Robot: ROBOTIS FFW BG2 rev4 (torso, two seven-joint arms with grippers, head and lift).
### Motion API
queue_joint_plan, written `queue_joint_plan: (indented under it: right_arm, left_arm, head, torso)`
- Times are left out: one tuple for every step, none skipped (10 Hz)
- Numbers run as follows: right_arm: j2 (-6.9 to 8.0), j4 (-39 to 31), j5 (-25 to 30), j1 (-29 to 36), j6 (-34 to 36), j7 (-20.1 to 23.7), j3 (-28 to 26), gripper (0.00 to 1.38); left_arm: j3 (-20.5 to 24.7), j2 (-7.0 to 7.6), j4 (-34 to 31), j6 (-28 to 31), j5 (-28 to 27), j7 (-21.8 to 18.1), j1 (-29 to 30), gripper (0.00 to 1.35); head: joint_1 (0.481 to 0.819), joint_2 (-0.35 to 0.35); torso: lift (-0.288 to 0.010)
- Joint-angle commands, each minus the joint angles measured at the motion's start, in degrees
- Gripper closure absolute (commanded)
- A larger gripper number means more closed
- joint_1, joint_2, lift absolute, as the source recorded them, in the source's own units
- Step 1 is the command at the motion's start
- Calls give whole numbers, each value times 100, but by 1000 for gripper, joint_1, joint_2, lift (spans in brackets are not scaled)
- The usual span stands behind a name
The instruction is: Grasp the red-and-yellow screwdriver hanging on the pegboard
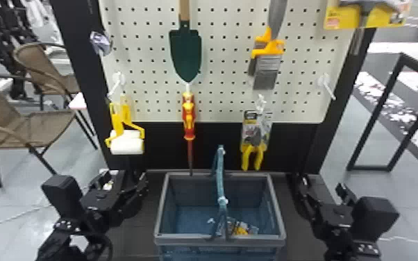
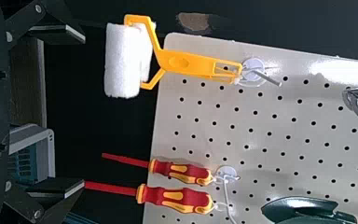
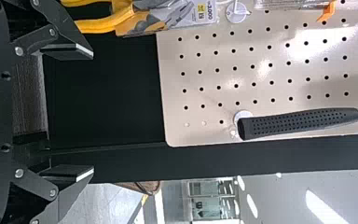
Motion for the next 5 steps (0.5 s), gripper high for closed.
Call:
queue_joint_plan:
  right_arm:
    - [0, 0, -6, -2, 0, 1, -6, 398]
    - [0, 0, -6, -2, 0, -7, -6, 398]
    - [0, 0, -6, 7, 0, -7, -6, 398]
    - [0, 0, -6, 7, 0, 1, -15, 398]
    - [0, 0, -6, 7, 0, -7, -15, 398]
  left_arm:
    - [-3, 0, 1, 9, -1, 0, -4, 211]
    - [-12, 0, 1, 18, -10, 0, -4, 211]
    - [-21, 0, 1, 9, -1, 0, -4, 211]
    - [-12, -9, 1, 9, -1, 0, -4, 211]
    - [-12, 0, 1, 9, -10, 0, -4, 211]
  head:
    - [549, 0]
    - [549, 0]
    - [549, 0]
    - [549, 0]
    - [549, 0]
  torso:
    - [-100]
    - [-100]
    - [-100]
    - [-100]
    - [-100]
